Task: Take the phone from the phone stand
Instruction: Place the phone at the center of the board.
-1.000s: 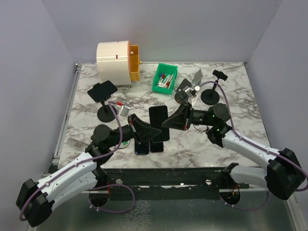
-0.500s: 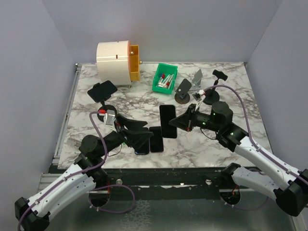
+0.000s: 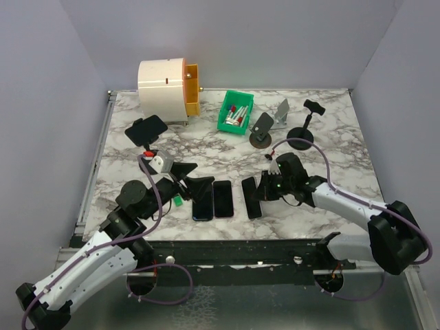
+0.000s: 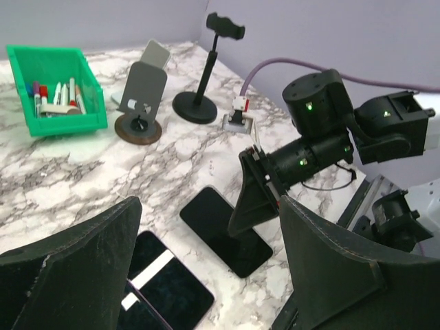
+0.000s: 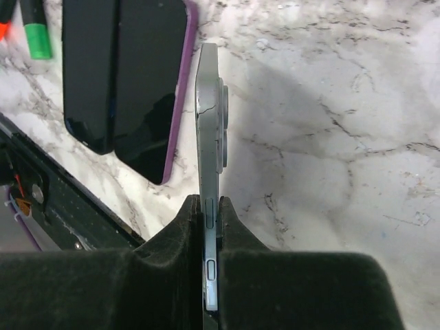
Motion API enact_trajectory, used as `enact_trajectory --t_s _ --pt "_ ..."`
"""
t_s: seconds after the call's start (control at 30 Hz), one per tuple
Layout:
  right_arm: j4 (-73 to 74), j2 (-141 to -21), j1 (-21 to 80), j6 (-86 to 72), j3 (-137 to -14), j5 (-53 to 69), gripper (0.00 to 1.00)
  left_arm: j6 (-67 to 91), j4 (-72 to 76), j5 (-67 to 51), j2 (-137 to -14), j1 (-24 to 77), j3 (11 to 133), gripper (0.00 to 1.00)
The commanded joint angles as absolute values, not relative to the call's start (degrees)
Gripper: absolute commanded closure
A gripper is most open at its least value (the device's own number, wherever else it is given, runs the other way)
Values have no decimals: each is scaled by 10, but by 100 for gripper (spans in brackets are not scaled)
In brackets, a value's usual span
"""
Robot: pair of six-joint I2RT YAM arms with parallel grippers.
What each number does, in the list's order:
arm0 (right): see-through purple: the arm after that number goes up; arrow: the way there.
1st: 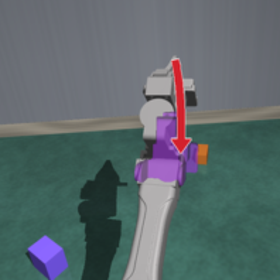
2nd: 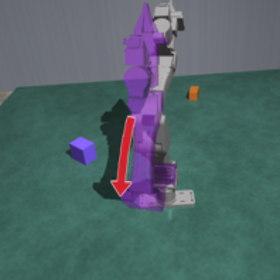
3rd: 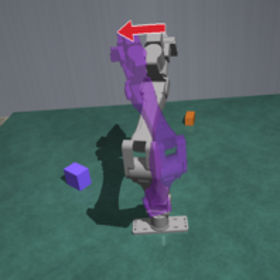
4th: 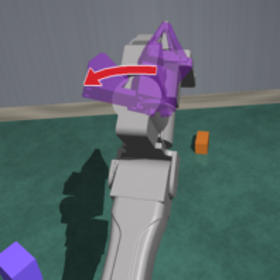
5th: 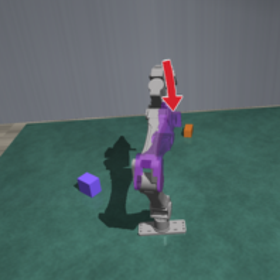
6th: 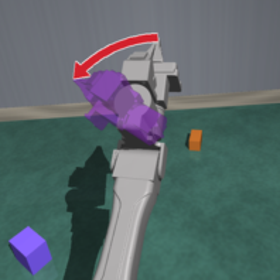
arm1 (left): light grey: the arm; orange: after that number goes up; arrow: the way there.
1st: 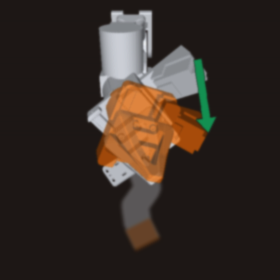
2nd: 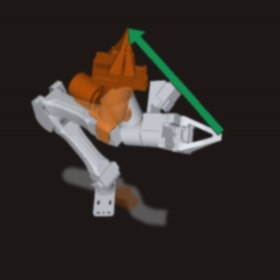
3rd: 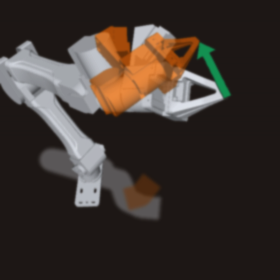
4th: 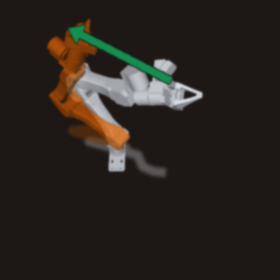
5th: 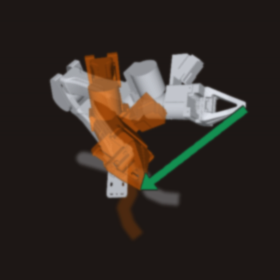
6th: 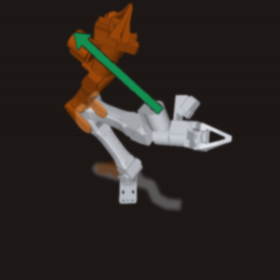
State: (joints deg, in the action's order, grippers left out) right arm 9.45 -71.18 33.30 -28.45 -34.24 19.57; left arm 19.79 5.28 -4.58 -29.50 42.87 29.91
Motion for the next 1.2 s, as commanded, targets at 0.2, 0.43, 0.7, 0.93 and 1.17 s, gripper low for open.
enact_trajectory --t_s 0.2,0.43,0.7,0.93,1.17 --pt "-41 -781 263 -363 -324 341 100 188 28 -44 -288 429 290 19" --pt "-91 -836 258 -409 -318 380 100 186 29 -53 -288 429 290 19" --pt "-118 -880 256 -421 -315 393 100 185 25 -63 -294 429 293 19" --pt "-145 -910 256 -436 -314 407 100 183 24 -65 -294 429 294 19" --pt "-143 -923 256 -432 -309 400 90 183 26 -66 -296 429 293 19"
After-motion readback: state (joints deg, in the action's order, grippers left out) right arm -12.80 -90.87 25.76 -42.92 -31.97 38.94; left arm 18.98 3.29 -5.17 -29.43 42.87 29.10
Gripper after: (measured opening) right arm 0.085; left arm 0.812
